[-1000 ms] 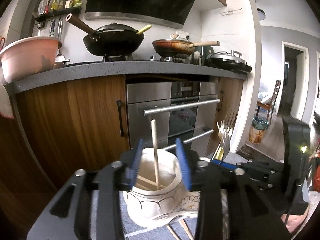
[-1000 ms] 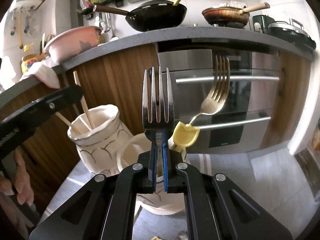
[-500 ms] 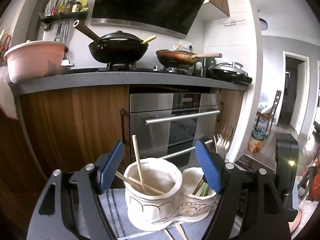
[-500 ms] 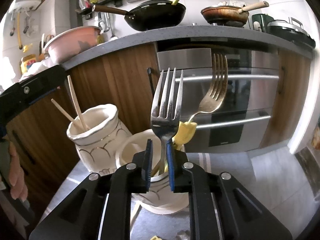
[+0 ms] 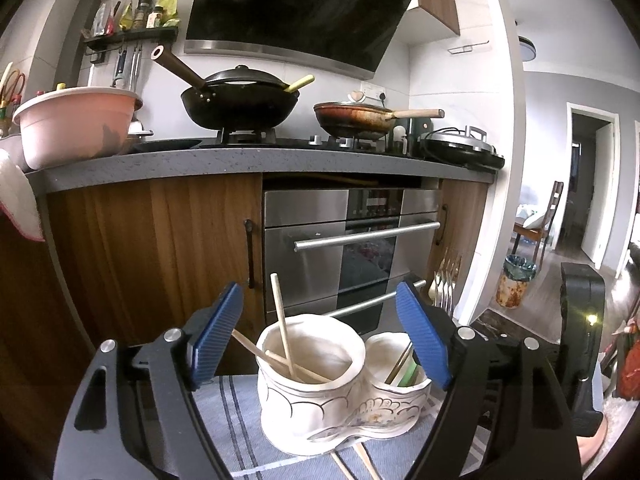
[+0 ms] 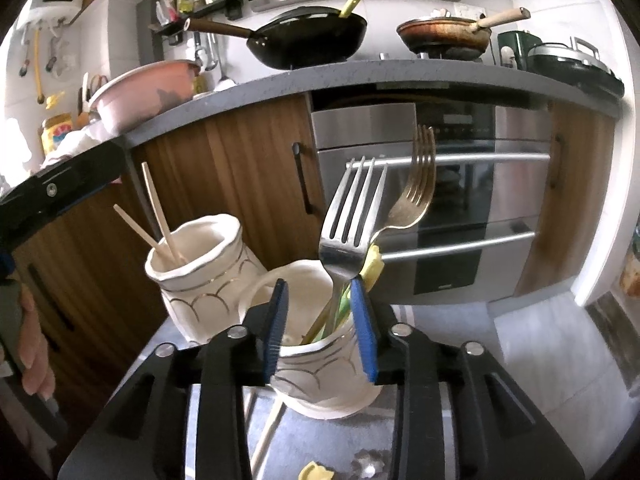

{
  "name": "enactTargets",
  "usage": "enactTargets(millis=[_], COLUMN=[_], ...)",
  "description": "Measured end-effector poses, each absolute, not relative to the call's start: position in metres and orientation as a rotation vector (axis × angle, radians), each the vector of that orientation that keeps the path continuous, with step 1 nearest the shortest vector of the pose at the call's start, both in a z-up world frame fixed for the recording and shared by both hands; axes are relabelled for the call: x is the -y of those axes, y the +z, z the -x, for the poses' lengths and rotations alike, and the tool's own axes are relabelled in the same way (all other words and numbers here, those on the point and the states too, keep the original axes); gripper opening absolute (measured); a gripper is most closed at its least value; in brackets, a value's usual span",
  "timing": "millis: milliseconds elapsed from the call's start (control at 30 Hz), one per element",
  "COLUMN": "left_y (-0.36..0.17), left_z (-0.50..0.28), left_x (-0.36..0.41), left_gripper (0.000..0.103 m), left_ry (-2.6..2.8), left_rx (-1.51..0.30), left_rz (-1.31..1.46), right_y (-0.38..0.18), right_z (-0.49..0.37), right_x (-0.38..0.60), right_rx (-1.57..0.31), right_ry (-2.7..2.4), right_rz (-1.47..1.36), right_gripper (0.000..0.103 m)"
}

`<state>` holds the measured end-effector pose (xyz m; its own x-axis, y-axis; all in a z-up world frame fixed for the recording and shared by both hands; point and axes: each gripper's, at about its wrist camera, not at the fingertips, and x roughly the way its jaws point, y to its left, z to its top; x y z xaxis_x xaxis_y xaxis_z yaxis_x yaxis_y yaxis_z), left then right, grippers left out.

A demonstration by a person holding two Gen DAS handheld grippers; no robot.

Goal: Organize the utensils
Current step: 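Move both open tools back down to the utensils on the cloth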

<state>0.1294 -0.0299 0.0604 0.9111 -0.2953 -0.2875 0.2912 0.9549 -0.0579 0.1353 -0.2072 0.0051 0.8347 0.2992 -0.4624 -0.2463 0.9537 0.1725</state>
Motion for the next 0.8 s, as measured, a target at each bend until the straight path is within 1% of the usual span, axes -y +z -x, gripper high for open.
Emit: enactTargets(millis=[33, 167, 233, 300, 400, 467, 533, 600, 667, 800], left_y=[0.061, 0.064, 0.066, 0.069, 0.072, 0.073, 0.075, 0.077, 0.078, 0.074], left_z=[-0.129, -0.124, -0.119, -0.117, -0.112, -0.111, -0.106, -0.099, -0.092, -0.079], left_x=[0.029, 0.025, 0.023, 0.021, 0.019, 0.019, 0.017, 0.015, 0.014, 0.012], left_gripper=[0.079, 0.081, 0.084, 0.085, 0.086, 0.086, 0.089, 0.095, 0.098, 0.098], left_ry=[-0.3, -0.294, -0.29, -0.29, -0.29, -0.288, -0.285, -0.277, -0.269, -0.25], left_rx=[-0.298, -0.297, -0.286, -0.279, -0.279, -0.278, -0.275, -0.269, -0.262, -0.283], left_rz=[0.013, 0.017, 0.023, 0.029, 0.033, 0.028, 0.021, 0.014, 0.003, -0.034], right_y=[0.007, 0.015, 0.02, 0.022, 0.024, 0.025, 0.028, 0.03, 0.032, 0.034], right_z=[-0.134, -0.126, -0.121, -0.119, -0.117, -0.114, -0.107, -0.098, -0.09, -0.072], right_x=[0.208, 0.208, 0.208, 0.209, 0.211, 0.213, 0.217, 0.221, 0.226, 0.236], right_rx=[-0.498, -0.457, -0.427, -0.414, -0.412, -0.407, -0.391, -0.372, -0.358, -0.36], right_ry=[0.281, 0.255, 0.248, 0.243, 0.225, 0.214, 0.205, 0.199, 0.193, 0.176], right_rz=[-0.104, -0.083, -0.072, -0.065, -0.065, -0.069, -0.07, -0.067, -0.066, -0.069], right_gripper=[0.047, 0.06, 0.074, 0.078, 0.08, 0.084, 0.09, 0.093, 0.094, 0.097])
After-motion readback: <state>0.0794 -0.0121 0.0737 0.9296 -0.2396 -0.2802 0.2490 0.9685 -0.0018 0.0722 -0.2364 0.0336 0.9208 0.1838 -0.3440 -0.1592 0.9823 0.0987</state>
